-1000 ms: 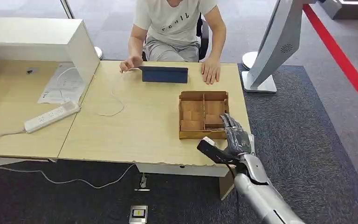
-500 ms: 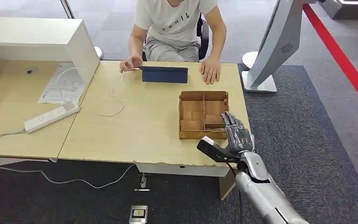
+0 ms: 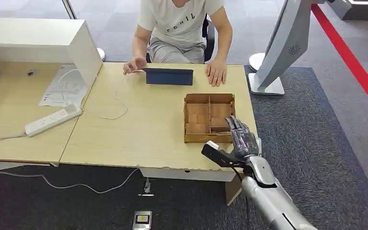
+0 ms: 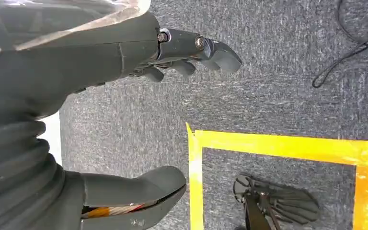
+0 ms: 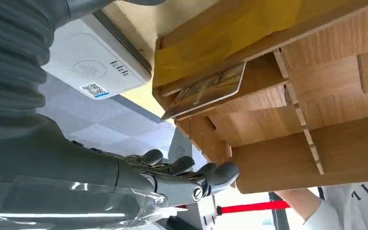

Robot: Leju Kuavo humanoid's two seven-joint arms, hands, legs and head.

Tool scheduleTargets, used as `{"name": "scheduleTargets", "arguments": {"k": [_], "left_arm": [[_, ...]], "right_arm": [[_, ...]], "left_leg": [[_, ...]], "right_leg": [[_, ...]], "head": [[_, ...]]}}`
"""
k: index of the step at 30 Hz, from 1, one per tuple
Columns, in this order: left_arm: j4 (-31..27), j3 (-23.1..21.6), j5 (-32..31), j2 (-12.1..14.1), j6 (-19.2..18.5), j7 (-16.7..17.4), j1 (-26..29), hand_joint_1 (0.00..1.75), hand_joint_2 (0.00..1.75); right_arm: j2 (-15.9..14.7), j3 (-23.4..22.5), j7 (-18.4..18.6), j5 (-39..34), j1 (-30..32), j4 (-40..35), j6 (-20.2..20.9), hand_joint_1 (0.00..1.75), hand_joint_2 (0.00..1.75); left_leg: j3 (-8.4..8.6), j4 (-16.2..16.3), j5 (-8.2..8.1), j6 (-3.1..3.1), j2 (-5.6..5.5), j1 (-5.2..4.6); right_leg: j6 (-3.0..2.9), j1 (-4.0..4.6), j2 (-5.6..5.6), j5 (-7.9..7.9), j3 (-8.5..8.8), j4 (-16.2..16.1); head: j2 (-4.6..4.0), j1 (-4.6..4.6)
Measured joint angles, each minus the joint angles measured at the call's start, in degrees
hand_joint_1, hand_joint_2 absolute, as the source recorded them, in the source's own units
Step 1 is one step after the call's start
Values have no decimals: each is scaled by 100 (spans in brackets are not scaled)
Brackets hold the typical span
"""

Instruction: Pass the card to the sensor for recognition and then transmit it.

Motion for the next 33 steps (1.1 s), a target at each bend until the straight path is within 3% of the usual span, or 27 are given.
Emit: {"name": "scheduleTargets", "arguments": {"k": [2,3,4,8,33], "left_arm": [[0,-7,4,9,-4,0,-2,0,175],[0,-7,4,11,-9,0,-4,0,175],[0,-9,9,15,-9,0,-5,0,175],[0,-31,17,17,-11,0,-12,0,175],[2,-48,63,17,-26,66,-25,0,175]], "right_arm": [[0,0,15,41,0,-4,17,23,175],[-2,0,15,52,0,-4,33,166,175],[-2,0,17,52,0,-4,44,175,175],[4,0,48,55,4,-4,201,175,175],[44,-31,-103,-20,43,-4,72,175,175]], "left_leg": [[0,0,0,0,0,0],[0,0,0,0,0,0],[0,0,0,0,0,0],[0,0,0,0,0,0],[4,0,0,0,0,0]], "right_leg": [[0,0,0,0,0,0],[0,0,0,0,0,0],[0,0,0,0,0,0],[0,0,0,0,0,0],[0,0,0,0,2,0]], "head": [[0,0],[0,0],[0,2],[0,2],[0,0]]}}
